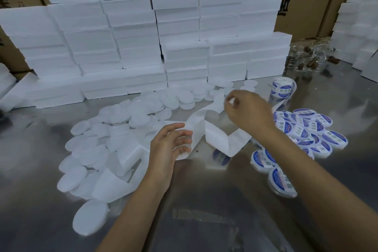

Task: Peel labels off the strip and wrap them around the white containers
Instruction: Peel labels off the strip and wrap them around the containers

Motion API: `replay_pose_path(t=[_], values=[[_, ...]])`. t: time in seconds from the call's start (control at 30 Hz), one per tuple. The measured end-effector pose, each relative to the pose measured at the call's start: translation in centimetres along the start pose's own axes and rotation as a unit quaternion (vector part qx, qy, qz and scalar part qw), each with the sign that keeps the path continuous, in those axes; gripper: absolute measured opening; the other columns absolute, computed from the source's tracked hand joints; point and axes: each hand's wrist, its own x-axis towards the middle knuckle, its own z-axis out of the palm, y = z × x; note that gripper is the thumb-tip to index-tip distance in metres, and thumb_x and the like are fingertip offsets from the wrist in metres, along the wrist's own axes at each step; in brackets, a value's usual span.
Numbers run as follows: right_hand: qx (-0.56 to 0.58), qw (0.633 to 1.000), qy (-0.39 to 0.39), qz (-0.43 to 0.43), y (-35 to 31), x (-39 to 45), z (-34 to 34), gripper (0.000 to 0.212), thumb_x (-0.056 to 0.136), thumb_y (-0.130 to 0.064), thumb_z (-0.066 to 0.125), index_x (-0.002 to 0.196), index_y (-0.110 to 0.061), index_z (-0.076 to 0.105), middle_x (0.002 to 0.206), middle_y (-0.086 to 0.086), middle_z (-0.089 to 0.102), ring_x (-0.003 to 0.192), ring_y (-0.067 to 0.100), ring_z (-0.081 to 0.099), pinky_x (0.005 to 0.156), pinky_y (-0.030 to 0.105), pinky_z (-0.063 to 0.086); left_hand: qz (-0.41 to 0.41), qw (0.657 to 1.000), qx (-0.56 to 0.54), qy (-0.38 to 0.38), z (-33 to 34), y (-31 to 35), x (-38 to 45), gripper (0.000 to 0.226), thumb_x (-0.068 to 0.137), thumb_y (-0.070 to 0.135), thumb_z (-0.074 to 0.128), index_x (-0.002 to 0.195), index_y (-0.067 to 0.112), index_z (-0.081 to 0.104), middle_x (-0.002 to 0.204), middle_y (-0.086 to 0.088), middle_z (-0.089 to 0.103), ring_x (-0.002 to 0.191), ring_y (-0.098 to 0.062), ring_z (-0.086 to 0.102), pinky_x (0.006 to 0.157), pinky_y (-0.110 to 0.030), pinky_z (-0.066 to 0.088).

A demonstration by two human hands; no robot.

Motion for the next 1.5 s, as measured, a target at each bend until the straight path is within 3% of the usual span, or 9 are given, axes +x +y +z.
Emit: replay_pose_path(t=[0.2, 0.4, 0.53, 0.83, 0.97, 1.17, 1.27, 1.37, 1.5], values=[[-0.041, 0.991, -0.094, -0.089, -3.0, 5.0, 7.6, 0.029, 0.096, -0.027, 0.053, 0.121, -0.013, 0.058, 0.115, 0.007, 0.063, 0.116, 0.028, 0.049, 0.088, 0.037, 0.04, 0.008, 0.999, -0.041, 0.009, -0.5, -0.4, 2.1, 0.023, 0.094, 0.0, 0.051, 0.11, 0.0, 0.067, 0.088, -0.018, 0.073, 0.081, -0.027, 0.071, 0.068, -0.029, 0.059], [0.042, 0.99, -0.127, -0.048, -4.0, 8.7, 11.7, 0.035, 0.092, -0.036, 0.062, 0.116, -0.01, 0.053, 0.078, -0.008, 0.04, 0.097, 0.025, 0.05, 0.077, 0.032, 0.032, 0.015, 1.0, -0.012, 0.016, -0.3, -0.7, 3.3, 0.02, 0.095, -0.001, 0.052, 0.105, 0.0, 0.069, 0.083, -0.018, 0.073, 0.074, -0.024, 0.07, 0.066, -0.026, 0.058], [0.03, 0.985, -0.171, -0.017, -4.0, 10.5, 13.4, 0.039, 0.088, -0.041, 0.065, 0.116, -0.015, 0.052, 0.112, 0.01, 0.056, 0.108, 0.031, 0.053, 0.087, 0.035, 0.037, 0.017, 1.0, -0.006, 0.003, -0.6, -0.9, 3.4, 0.019, 0.096, 0.002, 0.052, 0.105, 0.0, 0.069, 0.083, -0.018, 0.072, 0.075, -0.025, 0.069, 0.069, -0.028, 0.058], [0.139, 0.985, -0.094, -0.04, -4.3, 9.3, 10.9, 0.028, 0.085, -0.037, 0.069, 0.105, -0.018, 0.063, 0.103, 0.004, 0.065, 0.103, 0.023, 0.057, 0.091, 0.035, 0.044, 0.015, 1.0, -0.024, -0.002, -0.6, -0.7, 3.2, 0.02, 0.096, 0.002, 0.05, 0.106, -0.002, 0.066, 0.08, -0.018, 0.07, 0.072, -0.024, 0.067, 0.064, -0.026, 0.056], [0.364, 0.906, -0.202, 0.074, -5.3, 6.9, 5.9, 0.021, 0.091, -0.043, 0.059, 0.098, -0.026, 0.069, 0.104, -0.002, 0.072, 0.082, 0.006, 0.064, 0.072, 0.022, 0.048, 0.012, 0.999, -0.039, -0.002, -0.4, -0.3, 2.7, 0.02, 0.095, 0.002, 0.051, 0.106, -0.002, 0.066, 0.079, -0.019, 0.069, 0.069, -0.024, 0.067, 0.062, -0.026, 0.056], [0.571, 0.731, -0.34, 0.156, -3.7, 1.9, -0.6, 0.046, 0.096, -0.045, 0.05, 0.123, -0.009, 0.058, 0.09, 0.019, 0.069, 0.066, 0.02, 0.055, 0.065, 0.03, 0.046, 0.072, 0.997, -0.038, -0.006, 1.1, 1.8, 0.6, 0.024, 0.093, 0.025, 0.063, 0.115, 0.015, 0.066, 0.1, -0.009, 0.073, 0.082, -0.023, 0.07, 0.058, -0.028, 0.053], [0.557, 0.731, -0.369, 0.139, -3.8, -0.9, -2.4, 0.053, 0.094, -0.052, 0.053, 0.12, -0.007, 0.063, 0.086, 0.016, 0.068, 0.066, 0.017, 0.053, 0.062, 0.028, 0.046, 0.153, 0.984, 0.08, -0.035, 2.0, 3.1, -1.1, 0.048, 0.081, 0.053, 0.068, 0.125, 0.035, 0.062, 0.119, 0.012, 0.069, 0.103, -0.008, 0.067, 0.069, -0.019, 0.054], [0.529, 0.741, -0.401, 0.105, -4.5, -3.3, -3.1, 0.056, 0.094, -0.058, 0.052, 0.11, -0.007, 0.069, 0.085, 0.014, 0.071, 0.068, 0.018, 0.056, 0.059, 0.025, 0.049, 0.208, 0.967, 0.125, -0.081, 2.9, 3.4, -2.5, 0.036, 0.096, 0.042, 0.063, 0.132, 0.041, 0.059, 0.124, 0.01, 0.068, 0.111, -0.007, 0.066, 0.078, -0.01, 0.051], [0.387, 0.892, -0.216, 0.089, -3.7, -4.7, -2.5, 0.045, 0.095, -0.055, 0.051, 0.088, -0.016, 0.074, 0.08, -0.001, 0.075, 0.068, 0.01, 0.063, 0.064, 0.027, 0.049, 0.242, 0.958, 0.145, -0.053, 3.0, 3.1, -3.0, 0.028, 0.105, 0.023, 0.05, 0.129, 0.033, 0.061, 0.122, 0.019, 0.068, 0.116, -0.003, 0.063, 0.088, -0.023, 0.057]])
